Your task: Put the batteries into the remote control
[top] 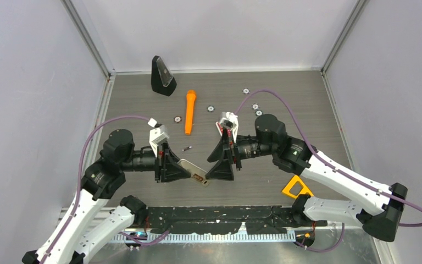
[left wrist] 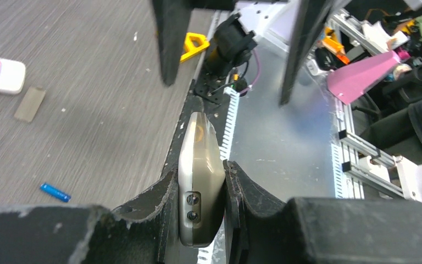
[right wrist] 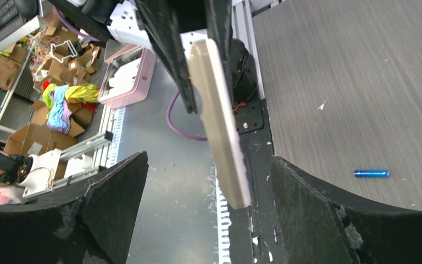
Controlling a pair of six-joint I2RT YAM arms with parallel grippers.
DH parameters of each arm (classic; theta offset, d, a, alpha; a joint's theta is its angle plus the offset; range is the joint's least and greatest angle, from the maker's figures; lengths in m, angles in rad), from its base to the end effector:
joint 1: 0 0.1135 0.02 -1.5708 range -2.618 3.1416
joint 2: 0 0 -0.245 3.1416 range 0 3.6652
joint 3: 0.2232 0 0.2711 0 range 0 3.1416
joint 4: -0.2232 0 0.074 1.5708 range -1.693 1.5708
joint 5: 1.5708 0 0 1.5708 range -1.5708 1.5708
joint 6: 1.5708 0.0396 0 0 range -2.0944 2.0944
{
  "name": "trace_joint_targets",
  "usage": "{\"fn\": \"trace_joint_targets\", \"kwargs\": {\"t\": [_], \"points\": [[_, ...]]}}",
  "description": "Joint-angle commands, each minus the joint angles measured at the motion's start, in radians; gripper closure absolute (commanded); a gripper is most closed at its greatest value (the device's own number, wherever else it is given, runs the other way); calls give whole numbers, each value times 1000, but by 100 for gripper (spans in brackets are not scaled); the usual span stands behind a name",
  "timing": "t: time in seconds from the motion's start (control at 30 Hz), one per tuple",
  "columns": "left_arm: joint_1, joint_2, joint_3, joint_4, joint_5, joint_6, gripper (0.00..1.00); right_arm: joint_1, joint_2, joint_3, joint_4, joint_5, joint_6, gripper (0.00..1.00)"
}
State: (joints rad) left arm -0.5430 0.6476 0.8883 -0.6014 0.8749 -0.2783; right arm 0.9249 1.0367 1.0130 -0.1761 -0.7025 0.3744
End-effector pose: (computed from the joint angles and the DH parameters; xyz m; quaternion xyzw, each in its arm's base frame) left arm 0.1213 -0.1087 0.3475 0.3372 0.7067 -0.5251 0.3333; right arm 0.1380 0.2255 0.3574 -0.4072 0.6403 0.5717 0.3122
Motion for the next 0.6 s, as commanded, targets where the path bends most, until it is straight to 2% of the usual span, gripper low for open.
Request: {"fn": "trace_joint_targets", "kwargs": {"t": [0.0, 0.13, 0.27, 0.5, 0.57], "points": [[-3, -9, 47, 131, 134, -51, 100, 47, 43, 61, -36, 11, -55, 13], [-3, -8, 47, 194, 167, -90, 100, 79, 81, 78, -58, -17, -72, 15], [-3, -11, 49, 217, 173, -105, 100, 84, 106, 80, -42, -80, -37, 23], [-3, -16, 45, 265, 168, -147, 100, 84, 138, 75, -15, -116, 7, 53], [-3, -20, 32, 308, 160, -189, 94, 84, 135, 70, 9, -114, 22, 60]]}}
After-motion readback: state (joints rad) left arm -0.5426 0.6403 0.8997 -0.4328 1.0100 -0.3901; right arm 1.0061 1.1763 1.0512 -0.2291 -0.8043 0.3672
